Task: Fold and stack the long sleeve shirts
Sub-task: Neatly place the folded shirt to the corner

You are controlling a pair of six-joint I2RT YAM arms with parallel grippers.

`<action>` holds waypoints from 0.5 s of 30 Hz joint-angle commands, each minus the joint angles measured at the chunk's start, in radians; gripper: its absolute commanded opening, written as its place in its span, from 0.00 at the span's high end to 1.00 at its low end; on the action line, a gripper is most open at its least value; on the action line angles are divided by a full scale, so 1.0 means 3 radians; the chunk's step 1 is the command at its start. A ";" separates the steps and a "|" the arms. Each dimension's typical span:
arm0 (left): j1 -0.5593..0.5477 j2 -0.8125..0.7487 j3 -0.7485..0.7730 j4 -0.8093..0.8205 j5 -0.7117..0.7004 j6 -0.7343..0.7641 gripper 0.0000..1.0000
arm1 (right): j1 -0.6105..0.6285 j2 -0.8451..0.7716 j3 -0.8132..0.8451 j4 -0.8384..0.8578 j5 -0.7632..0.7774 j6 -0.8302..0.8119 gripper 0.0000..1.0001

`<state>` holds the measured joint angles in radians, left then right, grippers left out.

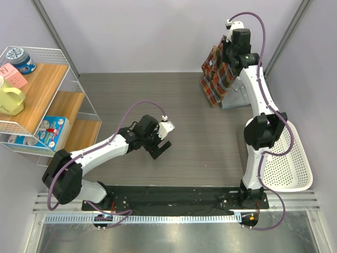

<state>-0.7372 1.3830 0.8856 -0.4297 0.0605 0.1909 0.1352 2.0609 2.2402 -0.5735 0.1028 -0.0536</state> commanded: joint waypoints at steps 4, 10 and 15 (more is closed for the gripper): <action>0.0008 -0.0034 0.0014 0.0026 -0.0012 0.0049 0.00 | -0.0149 -0.0238 0.0182 0.0209 0.0066 0.0020 0.99; 0.0008 0.0007 0.0039 0.0011 -0.0002 0.0049 0.00 | -0.0292 -0.0182 0.0065 0.0286 0.0041 -0.0041 0.99; 0.0008 0.0033 0.0060 -0.0030 0.0008 0.0054 0.00 | -0.0384 -0.0110 0.0024 0.0352 0.0015 -0.0107 0.99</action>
<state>-0.7372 1.3853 0.8856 -0.4320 0.0612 0.1940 0.0376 2.0594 2.2402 -0.5758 0.1024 -0.0563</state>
